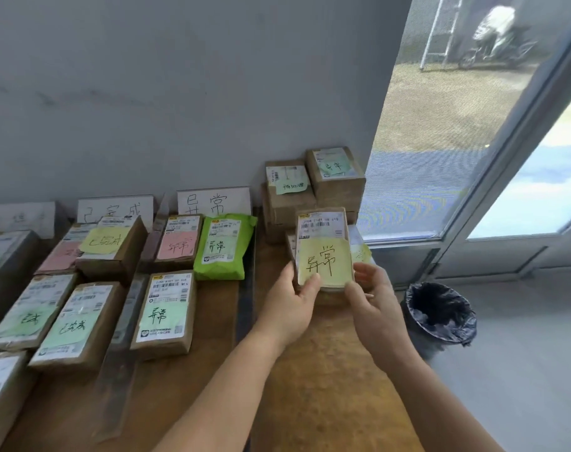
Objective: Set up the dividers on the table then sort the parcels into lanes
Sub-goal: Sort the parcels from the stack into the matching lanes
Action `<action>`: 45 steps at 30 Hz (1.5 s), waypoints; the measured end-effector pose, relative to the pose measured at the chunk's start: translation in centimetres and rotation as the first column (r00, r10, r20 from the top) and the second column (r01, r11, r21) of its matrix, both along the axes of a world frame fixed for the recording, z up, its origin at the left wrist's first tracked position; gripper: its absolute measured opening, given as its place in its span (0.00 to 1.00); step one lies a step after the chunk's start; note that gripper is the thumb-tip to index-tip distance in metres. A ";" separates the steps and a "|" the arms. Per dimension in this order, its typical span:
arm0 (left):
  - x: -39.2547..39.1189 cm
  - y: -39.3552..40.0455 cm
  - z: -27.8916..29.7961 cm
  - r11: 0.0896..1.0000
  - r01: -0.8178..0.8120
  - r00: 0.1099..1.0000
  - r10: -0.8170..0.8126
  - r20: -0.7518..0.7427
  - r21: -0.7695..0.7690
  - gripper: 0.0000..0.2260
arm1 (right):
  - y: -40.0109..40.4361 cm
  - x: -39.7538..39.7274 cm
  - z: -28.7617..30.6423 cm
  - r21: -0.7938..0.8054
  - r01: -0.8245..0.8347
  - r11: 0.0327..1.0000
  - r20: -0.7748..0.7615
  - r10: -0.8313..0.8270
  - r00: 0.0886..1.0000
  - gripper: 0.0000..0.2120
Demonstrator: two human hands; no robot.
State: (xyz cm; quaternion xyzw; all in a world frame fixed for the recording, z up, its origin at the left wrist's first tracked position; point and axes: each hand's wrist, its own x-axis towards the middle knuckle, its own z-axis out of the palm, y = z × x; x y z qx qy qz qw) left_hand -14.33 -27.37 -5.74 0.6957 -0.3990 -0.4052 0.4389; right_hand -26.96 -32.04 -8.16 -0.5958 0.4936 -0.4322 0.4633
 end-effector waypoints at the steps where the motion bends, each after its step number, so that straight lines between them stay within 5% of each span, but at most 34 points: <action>1: -0.4 -0.2 0.0 1.000 -0.022 0.997 0.023 -0.079 0.006 0.18 | -0.2 -0.3 -0.2 0.014 -0.008 1.000 0.021 0.008 1.000 0.12; 4: -1.1 -0.8 -0.5 0.994 -0.106 0.969 0.111 -0.223 0.032 0.20 | -1.1 -1.0 -0.9 0.085 -0.037 0.996 0.028 0.035 0.999 0.10; 9: -1.4 -1.6 -1.4 0.980 -0.195 0.969 0.199 -0.147 0.040 0.25 | -4.4 -2.1 -3.3 0.069 0.055 0.996 -0.205 -0.040 0.978 0.22; 13: -1.4 -1.7 -1.9 0.969 -0.241 0.962 0.246 -0.117 0.054 0.26 | -7.3 -2.3 -4.9 0.025 -0.019 1.000 -0.572 0.030 0.820 0.41; 18: -1.3 -1.6 -2.2 0.961 -0.269 0.955 0.275 -0.111 0.070 0.24 | -9.7 -1.1 -6.7 0.113 -0.099 0.989 -0.731 0.151 0.666 0.47; 30: -1.8 -1.8 -2.4 0.955 -0.279 0.952 0.289 -0.106 0.099 0.24 | -11.0 -0.3 -7.4 0.087 -0.090 0.992 -0.769 0.125 0.627 0.36; 37: -2.2 -1.2 -2.6 0.950 -0.301 0.948 0.308 -0.084 0.083 0.24 | -9.0 -2.0 -7.5 0.078 -0.053 0.996 -0.769 0.094 0.632 0.37; 45: -3.8 -0.6 -2.6 0.944 -0.327 0.940 0.329 -0.094 0.034 0.24 | -6.4 -4.7 -5.0 -0.030 -0.029 0.999 -0.672 0.001 0.740 0.38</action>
